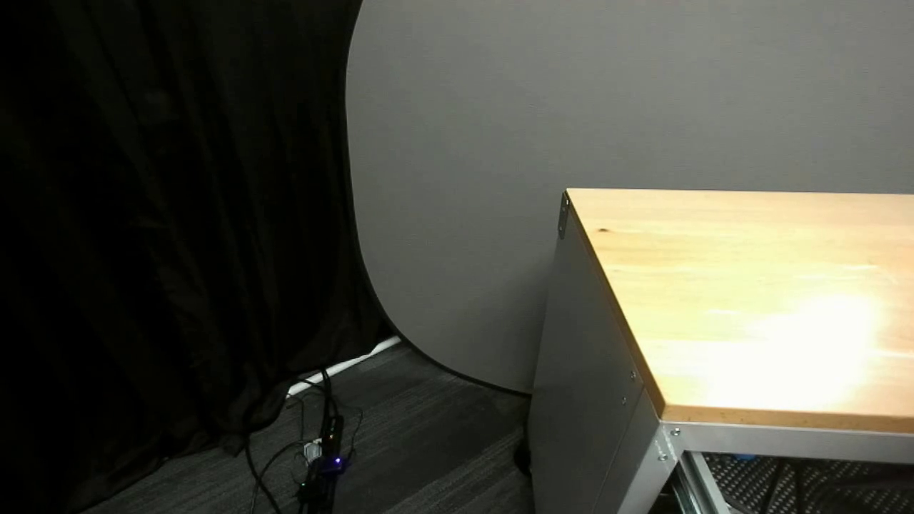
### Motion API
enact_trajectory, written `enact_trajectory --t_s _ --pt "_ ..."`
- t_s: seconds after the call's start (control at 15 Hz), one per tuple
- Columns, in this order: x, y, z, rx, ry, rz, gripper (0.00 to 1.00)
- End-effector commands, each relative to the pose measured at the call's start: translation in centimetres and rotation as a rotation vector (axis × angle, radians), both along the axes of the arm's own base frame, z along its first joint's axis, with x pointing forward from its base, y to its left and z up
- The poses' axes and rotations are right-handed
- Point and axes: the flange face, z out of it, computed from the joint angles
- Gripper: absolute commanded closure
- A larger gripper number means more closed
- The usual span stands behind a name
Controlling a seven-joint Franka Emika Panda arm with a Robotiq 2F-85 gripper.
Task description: Pick up the screwdriver from the top of the cabinet, put it in the top drawer and close the drawer.
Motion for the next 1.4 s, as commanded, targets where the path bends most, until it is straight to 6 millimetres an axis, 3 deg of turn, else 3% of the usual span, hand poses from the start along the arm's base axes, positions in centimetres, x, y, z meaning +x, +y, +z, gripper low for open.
enact_trajectory --t_s 0.0,0.6,0.67,0.73,0.8,1.13,1.33 --pt "-2.4 0.7 0.2 0.004 -0.054 0.098 0.90" --pt "-1.4 0.6 -0.7 -0.097 -0.102 0.294 0.90" --pt "-1.2 0.5 -0.9 -0.095 -0.091 0.289 0.73" --pt "-1.1 0.3 -1.1 -0.094 -0.095 0.285 0.41" --pt "-1.1 0.2 -1.2 -0.099 -0.095 0.284 0.41" --pt "-0.7 -0.8 -1.2 -0.116 -0.101 0.287 0.04" --pt "-1.5 -2.4 -1.2 -0.139 -0.076 0.254 0.00"
